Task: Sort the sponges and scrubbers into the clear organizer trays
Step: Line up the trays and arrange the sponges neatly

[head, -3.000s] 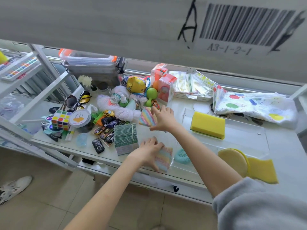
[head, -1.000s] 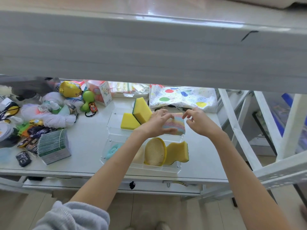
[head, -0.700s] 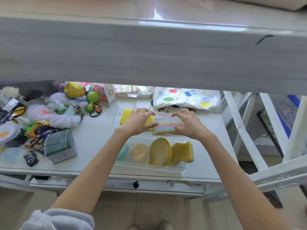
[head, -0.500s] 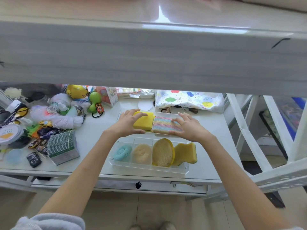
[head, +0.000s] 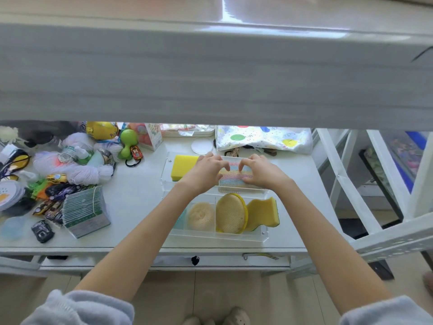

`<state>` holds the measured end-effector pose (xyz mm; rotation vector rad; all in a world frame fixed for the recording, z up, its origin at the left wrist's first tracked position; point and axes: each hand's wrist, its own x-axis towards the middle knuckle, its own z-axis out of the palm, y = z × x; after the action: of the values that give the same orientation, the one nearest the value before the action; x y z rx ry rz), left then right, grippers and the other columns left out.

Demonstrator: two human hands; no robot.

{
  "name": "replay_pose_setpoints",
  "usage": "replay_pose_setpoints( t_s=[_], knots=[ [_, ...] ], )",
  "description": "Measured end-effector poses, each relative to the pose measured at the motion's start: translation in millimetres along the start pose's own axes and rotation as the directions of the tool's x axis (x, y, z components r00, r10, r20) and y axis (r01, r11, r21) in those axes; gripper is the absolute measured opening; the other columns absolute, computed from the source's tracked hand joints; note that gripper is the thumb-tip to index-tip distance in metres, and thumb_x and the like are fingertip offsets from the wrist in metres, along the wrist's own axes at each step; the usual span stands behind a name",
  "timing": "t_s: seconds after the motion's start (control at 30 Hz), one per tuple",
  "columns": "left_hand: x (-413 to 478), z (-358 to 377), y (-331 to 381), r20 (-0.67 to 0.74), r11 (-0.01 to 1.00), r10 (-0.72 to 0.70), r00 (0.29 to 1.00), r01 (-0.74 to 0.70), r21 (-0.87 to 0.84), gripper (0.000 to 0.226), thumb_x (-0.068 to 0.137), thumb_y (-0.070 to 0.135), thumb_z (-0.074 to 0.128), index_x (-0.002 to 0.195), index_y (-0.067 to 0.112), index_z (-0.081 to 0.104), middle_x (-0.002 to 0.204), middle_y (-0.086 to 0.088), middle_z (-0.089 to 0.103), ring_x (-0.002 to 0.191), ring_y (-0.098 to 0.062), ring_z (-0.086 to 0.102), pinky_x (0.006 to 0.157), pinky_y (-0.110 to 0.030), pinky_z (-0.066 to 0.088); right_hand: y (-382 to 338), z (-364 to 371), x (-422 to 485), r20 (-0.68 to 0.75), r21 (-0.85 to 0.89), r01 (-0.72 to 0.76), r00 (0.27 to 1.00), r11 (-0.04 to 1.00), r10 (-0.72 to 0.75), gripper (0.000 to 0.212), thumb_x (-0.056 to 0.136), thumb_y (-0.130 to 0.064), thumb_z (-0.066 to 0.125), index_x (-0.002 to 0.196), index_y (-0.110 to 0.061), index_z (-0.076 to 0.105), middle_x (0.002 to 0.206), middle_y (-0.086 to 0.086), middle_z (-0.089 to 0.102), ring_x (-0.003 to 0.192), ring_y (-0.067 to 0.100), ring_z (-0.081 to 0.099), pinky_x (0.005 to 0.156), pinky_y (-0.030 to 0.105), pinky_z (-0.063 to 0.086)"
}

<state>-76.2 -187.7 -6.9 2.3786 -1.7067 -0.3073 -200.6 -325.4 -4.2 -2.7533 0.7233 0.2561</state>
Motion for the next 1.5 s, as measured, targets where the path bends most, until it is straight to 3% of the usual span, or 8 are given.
replay_pose_setpoints(
  t_s=[0.17, 0.37, 0.57, 0.87, 1.07, 1.2, 1.3, 1.5],
  knots=[
    [13.0, 4.5, 6.6, 0.112, 0.985, -0.027, 0.993, 0.008, 0.17, 0.039, 0.095, 0.005, 0.046, 0.127, 0.026, 0.055, 0.127, -0.002, 0.059, 0.123, -0.025, 0.041, 0.105, -0.04, 0.028, -5.9, 0.9, 0.2, 0.038, -0.126, -0.011, 0.999, 0.992, 0.016, 0.037, 0.088, -0.018, 0.059, 0.123, -0.023, 0.049, 0.129, 0.008, 0.048, 0.116, 0.028, 0.045, 0.083, 0.034, 0.048],
    [4.5, -10.0, -7.9, 0.014, 0.998, 0.034, 0.999, -0.033, -0.046, 0.029, 0.092, 0.019, 0.059, 0.12, 0.024, 0.062, 0.128, -0.002, 0.058, 0.124, -0.023, 0.041, 0.105, -0.042, 0.031, -16.7, -2.3, 4.7, 0.014, -0.249, -0.04, 0.999, 0.968, 0.045, 0.031, 0.089, -0.006, 0.053, 0.119, -0.017, 0.054, 0.124, 0.009, 0.049, 0.116, 0.027, 0.044, 0.079, 0.032, 0.042],
    [-24.8, -25.0, -67.0, 0.06, 0.954, -0.295, 0.954, 0.298, -0.046, 0.045, 0.091, 0.043, 0.056, 0.131, 0.023, 0.05, 0.134, -0.013, 0.046, 0.125, -0.033, 0.042, 0.106, -0.049, 0.038, -46.8, -3.4, 14.6, 0.05, 0.277, 0.052, 0.996, 0.959, -0.068, 0.036, 0.091, -0.02, 0.055, 0.125, -0.01, 0.051, 0.127, 0.012, 0.054, 0.113, 0.025, 0.053, 0.091, 0.036, 0.046],
    [-25.3, -20.2, -75.5, 0.06, 0.884, -0.39, 0.919, 0.391, -0.256, 0.041, 0.096, 0.009, 0.046, 0.132, 0.029, 0.053, 0.127, -0.021, 0.048, 0.087, -0.031, 0.056, 0.085, -0.034, 0.046, -83.9, 2.7, 38.2, 0.151, 0.423, -0.181, 0.98, 0.888, 0.128, 0.048, 0.099, -0.038, 0.035, 0.126, 0.001, 0.04, 0.114, 0.019, 0.063, 0.074, 0.023, 0.062, 0.057, 0.032, 0.047],
    [-26.8, -20.0, -75.8, 0.062, 0.854, -0.387, 0.92, 0.383, -0.352, 0.048, 0.093, 0.002, 0.048, 0.138, 0.021, 0.047, 0.143, -0.016, 0.046, 0.128, -0.032, 0.046, 0.107, -0.039, 0.04, -91.7, 2.2, 43.4, 0.227, 0.467, -0.257, 0.96, 0.846, 0.166, 0.025, 0.096, -0.023, 0.051, 0.085, -0.003, 0.043, 0.082, 0.016, 0.058, 0.063, 0.032, 0.067, 0.05, 0.03, 0.051],
    [-27.5, -17.8, -74.7, 0.12, 0.795, -0.411, 0.903, 0.42, -0.437, 0.05, 0.096, 0.003, 0.042, 0.143, 0.02, 0.04, 0.146, -0.013, 0.035, 0.115, -0.033, 0.052, 0.092, -0.043, 0.052, -92.6, 4.3, 41.7, 0.27, 0.531, -0.309, 0.944, 0.789, 0.188, 0.024, 0.098, -0.023, 0.047, 0.108, -0.001, 0.043, 0.09, 0.018, 0.055, 0.06, 0.025, 0.07, 0.048, 0.029, 0.049],
    [-27.4, -16.3, -73.4, 0.061, 0.758, -0.46, 0.886, 0.427, -0.493, 0.046, 0.095, 0.006, 0.05, 0.139, 0.013, 0.039, 0.143, -0.017, 0.04, 0.115, -0.034, 0.052, 0.091, -0.045, 0.052, -94.7, 6.4, 40.8, 0.265, 0.543, -0.337, 0.938, 0.769, 0.223, 0.059, 0.099, -0.02, 0.04, 0.145, -0.002, 0.009, 0.113, 0.023, 0.056, 0.061, 0.026, 0.07, 0.05, 0.031, 0.053],
    [-25.8, -12.3, -72.3, 0.0, 0.707, -0.596, 0.803, 0.526, -0.472, 0.043, 0.091, 0.025, 0.061, 0.122, -0.003, 0.049, 0.123, -0.021, 0.06, 0.115, -0.035, 0.056, 0.096, -0.04, 0.044, -97.6, 5.8, 40.2, 0.228, 0.49, -0.322, 0.944, 0.81, 0.237, 0.062, 0.099, -0.019, 0.034, 0.147, 0.001, -0.001, 0.125, 0.026, 0.055, 0.042, 0.017, 0.061, 0.039, 0.025, 0.046]
  ],
)
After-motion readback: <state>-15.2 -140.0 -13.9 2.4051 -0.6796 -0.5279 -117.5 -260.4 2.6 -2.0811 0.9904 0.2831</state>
